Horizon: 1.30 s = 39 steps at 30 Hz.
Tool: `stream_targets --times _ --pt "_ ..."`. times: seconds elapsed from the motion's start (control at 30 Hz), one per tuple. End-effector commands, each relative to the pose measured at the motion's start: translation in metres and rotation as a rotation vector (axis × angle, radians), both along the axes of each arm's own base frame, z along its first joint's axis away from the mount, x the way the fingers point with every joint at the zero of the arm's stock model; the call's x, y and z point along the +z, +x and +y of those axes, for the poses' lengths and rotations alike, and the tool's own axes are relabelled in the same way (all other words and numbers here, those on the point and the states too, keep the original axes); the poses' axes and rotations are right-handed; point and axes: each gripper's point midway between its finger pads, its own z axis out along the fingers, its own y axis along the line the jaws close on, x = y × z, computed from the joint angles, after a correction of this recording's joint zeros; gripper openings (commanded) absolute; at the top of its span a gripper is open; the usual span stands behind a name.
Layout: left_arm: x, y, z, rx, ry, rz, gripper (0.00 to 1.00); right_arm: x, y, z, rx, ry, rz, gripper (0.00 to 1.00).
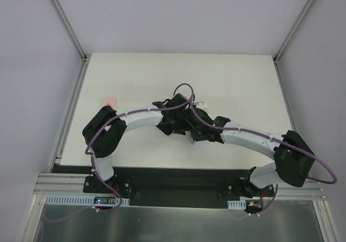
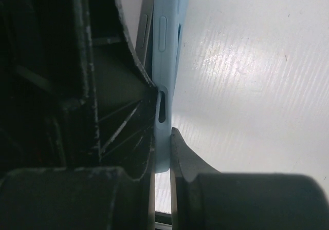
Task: Take the phone out of the phone case
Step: Remove the phone case from the phone, then place the phone case at the center of the board.
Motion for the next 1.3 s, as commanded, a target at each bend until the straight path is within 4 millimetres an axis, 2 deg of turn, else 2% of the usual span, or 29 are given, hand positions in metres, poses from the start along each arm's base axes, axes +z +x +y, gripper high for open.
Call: stream_targets --times 0.0,0.1,0.17,0.3,0.37,0.5,0.63,0.97,1.27 --pt "-0.081 -0.042 0.058 -0.033 0.344 0.103 0.49 0.032 0.013 0.073 0.077 0.297 -0.079 0.01" --pt "-0.081 -0.041 0.055 -0.029 0.336 0.107 0.45 0.03 0.012 0.071 0.072 0.288 -0.076 0.01" --pt "-0.078 -0.041 0.052 -0.031 0.323 0.111 0.4 0.027 0.013 0.066 0.06 0.271 -0.075 0.01" --pt "-0.07 -0.041 0.045 -0.037 0.289 0.11 0.24 0.023 0.013 0.058 0.043 0.24 -0.076 0.01" --pt "-0.064 -0.04 0.042 -0.04 0.274 0.104 0.12 0.02 0.012 0.053 0.029 0.215 -0.073 0.01" --pt "-0.056 -0.039 0.04 -0.042 0.254 0.092 0.0 0.017 0.012 0.045 0.014 0.186 -0.072 0.01" --pt "-0.044 -0.038 0.039 -0.044 0.228 0.072 0.0 0.016 0.012 0.029 -0.021 0.148 -0.083 0.02" --pt "-0.023 -0.031 0.034 -0.071 0.182 0.019 0.0 0.018 0.012 -0.038 -0.146 0.096 -0.124 0.01" --pt "0.021 -0.012 0.013 -0.112 0.086 -0.09 0.0 0.022 0.018 -0.075 -0.224 0.093 -0.146 0.01"
